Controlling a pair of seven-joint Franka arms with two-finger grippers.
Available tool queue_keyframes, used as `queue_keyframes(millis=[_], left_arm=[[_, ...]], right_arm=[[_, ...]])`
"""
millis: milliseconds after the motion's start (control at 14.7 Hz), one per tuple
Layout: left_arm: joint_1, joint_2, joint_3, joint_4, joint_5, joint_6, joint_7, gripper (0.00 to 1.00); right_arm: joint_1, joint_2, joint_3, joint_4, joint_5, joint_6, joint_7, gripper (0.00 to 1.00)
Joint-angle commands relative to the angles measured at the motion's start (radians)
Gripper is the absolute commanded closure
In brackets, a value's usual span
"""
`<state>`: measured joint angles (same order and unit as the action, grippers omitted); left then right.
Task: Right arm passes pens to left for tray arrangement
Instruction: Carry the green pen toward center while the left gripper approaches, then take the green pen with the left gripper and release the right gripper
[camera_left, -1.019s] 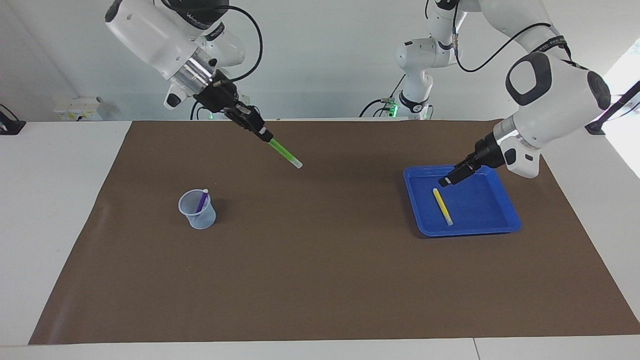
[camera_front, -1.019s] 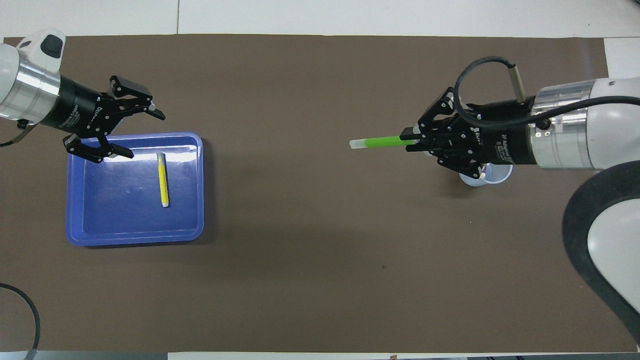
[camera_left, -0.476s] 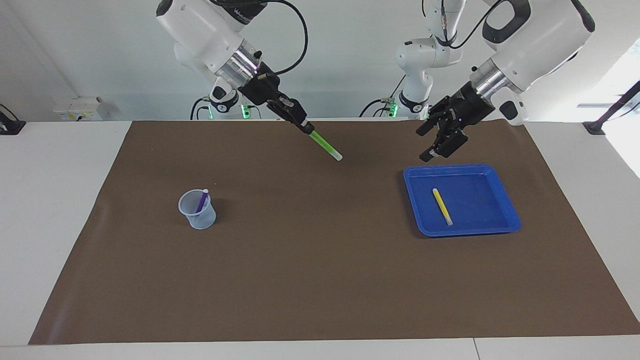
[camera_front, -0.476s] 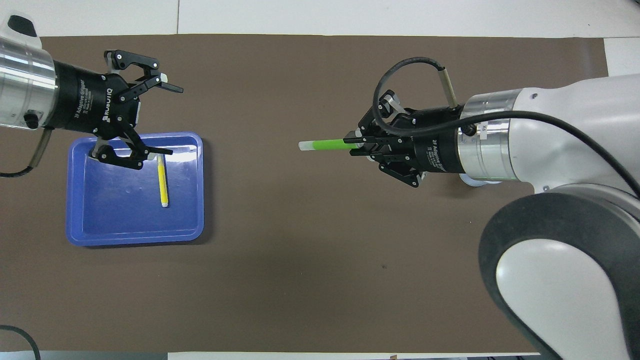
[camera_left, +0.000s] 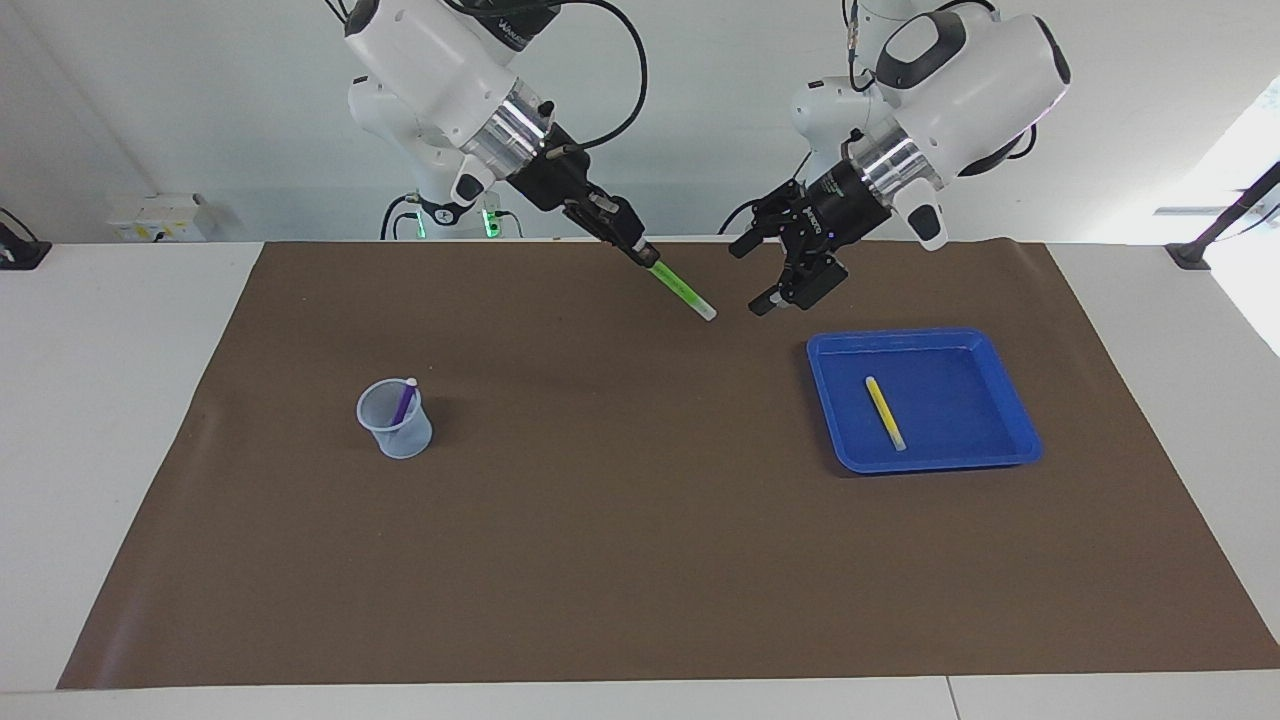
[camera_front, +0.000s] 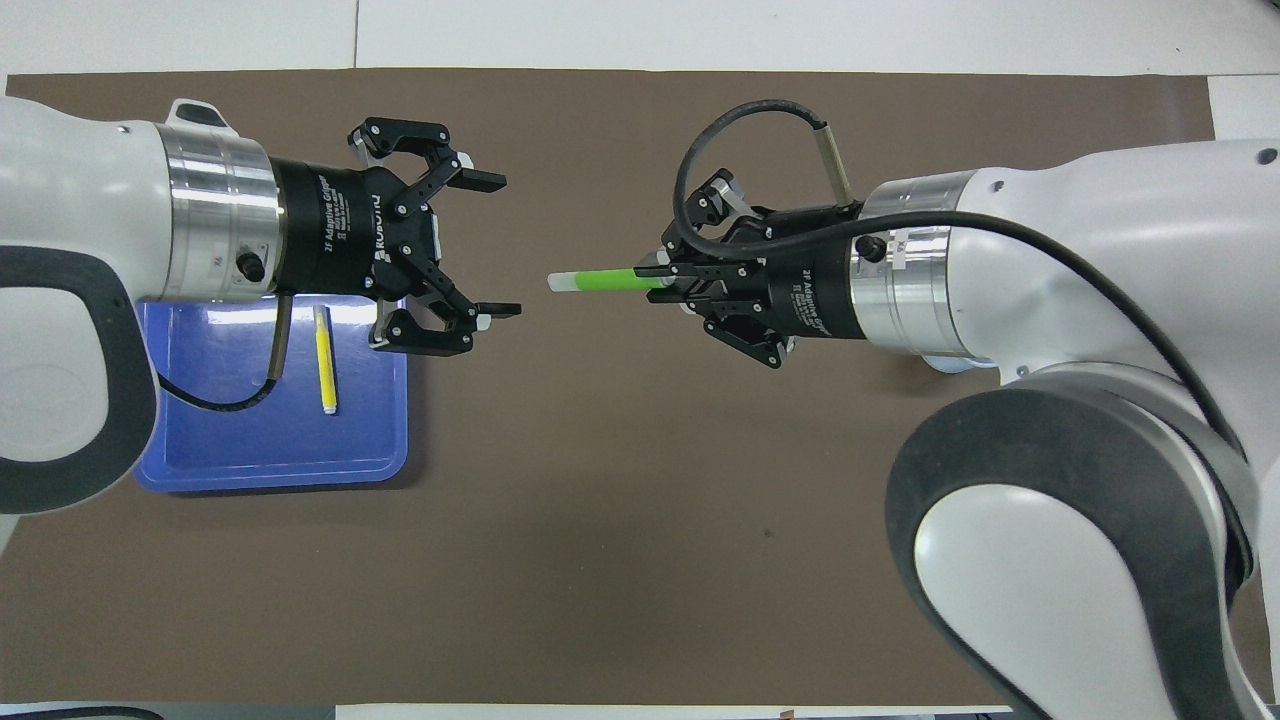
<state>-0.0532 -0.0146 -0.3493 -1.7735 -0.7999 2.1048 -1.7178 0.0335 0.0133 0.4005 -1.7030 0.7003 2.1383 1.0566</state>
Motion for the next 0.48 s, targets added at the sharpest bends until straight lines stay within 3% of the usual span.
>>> queue_keyframes(millis=[0, 408], left_arm=[[-0.049, -0.087, 0.007, -0.139, -0.067, 0.156, -0.011, 0.00], [-0.109, -0.085, 0.009, -0.170, -0.068, 0.239, 0.000, 0.00]], right_arm=[[-0.006, 0.016, 0.015, 0.020, 0.010, 0.012, 0.016, 1.00], [-0.006, 0.016, 0.015, 0.020, 0.007, 0.014, 0.016, 1.00]])
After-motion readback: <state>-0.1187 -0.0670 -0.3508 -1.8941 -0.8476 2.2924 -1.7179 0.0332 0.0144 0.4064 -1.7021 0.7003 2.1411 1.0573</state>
